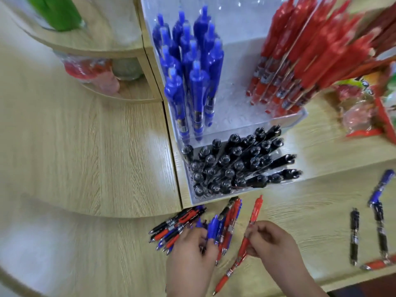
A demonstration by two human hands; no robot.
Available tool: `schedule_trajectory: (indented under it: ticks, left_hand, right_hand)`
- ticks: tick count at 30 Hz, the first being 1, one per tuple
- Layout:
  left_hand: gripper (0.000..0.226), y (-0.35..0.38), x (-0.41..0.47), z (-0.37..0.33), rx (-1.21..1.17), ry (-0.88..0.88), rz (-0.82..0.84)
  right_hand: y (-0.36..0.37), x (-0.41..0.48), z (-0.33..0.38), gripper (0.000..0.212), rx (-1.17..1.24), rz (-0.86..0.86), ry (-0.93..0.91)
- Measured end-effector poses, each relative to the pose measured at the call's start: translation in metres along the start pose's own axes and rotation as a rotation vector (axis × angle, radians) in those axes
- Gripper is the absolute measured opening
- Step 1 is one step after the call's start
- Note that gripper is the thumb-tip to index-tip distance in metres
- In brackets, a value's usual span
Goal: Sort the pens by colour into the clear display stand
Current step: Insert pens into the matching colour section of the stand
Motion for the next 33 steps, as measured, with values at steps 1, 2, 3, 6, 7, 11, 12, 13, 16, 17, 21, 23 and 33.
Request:
schedule_trajectory:
  ticks: [1, 2, 3, 6, 7, 11, 12, 13, 16, 17, 21, 23, 33]
  left_hand:
    - [0.011, -0.011, -0.007, -0.002, -0.033, 0.01, -0.03]
    - [0.014, -0.024, -0.014, -0.008, -0.058, 0.027, -0.06]
    - [0.016, -0.038, -0.021, -0.014, -0.063, 0.056, -0.091]
    - [0.022, -0.079, -0.04, -0.04, -0.079, 0.152, -0.163]
    - [0.023, -0.093, -0.046, -0.049, -0.094, 0.181, -0.201]
    - [0.041, -0.144, -0.062, -0.099, -0.173, 0.32, -0.342]
    - [0.034, -0.157, -0.065, -0.115, -0.218, 0.37, -0.376]
    - [0.024, -0.17, -0.066, -0.13, -0.281, 0.409, -0.394]
    - [0.007, -0.2, -0.058, -0.166, -0.449, 0.426, -0.394]
    - [0.011, -0.207, -0.053, -0.174, -0.482, 0.412, -0.389]
    - [0.03, -0.235, -0.036, -0.198, -0.577, 0.337, -0.385]
    - [0.029, -0.243, -0.03, -0.209, -0.598, 0.333, -0.37]
    - [0.019, -0.244, -0.006, -0.247, -0.591, 0.382, -0.239]
  right_hand:
    - [-0.007, -0.007, 0.008, 0.014, 0.016, 0.001, -0.011]
    - [-0.016, -0.015, 0.019, 0.014, 0.019, -0.004, -0.029]
    - [-0.024, -0.022, 0.032, 0.013, 0.028, -0.013, -0.046]
    - [-0.043, -0.041, 0.076, 0.012, 0.042, -0.02, -0.11]
    - [-0.048, -0.047, 0.091, 0.012, 0.037, -0.016, -0.134]
    - [-0.066, -0.072, 0.15, 0.012, 0.034, -0.024, -0.252]
    - [-0.07, -0.078, 0.164, 0.012, 0.036, -0.027, -0.29]
    - [-0.073, -0.084, 0.176, 0.012, 0.049, -0.033, -0.32]
    - [-0.08, -0.09, 0.206, 0.013, 0.078, -0.057, -0.379]
    - [-0.079, -0.091, 0.215, 0.014, 0.074, -0.057, -0.397]
    - [-0.071, -0.092, 0.248, 0.025, 0.045, -0.072, -0.472]
    - [-0.063, -0.092, 0.264, 0.029, 0.035, -0.063, -0.513]
    - [-0.037, -0.079, 0.3, 0.011, -0.033, -0.136, -0.605]
Point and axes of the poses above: each hand's wrist, its own x-axis towards the middle knuckle, its own y-axis out of the palm, z = x × y, the point moved 6 cm from there along x, towards the middle knuckle, and after that the axes turned 5 degrees about -y, right-handed, at the moved point
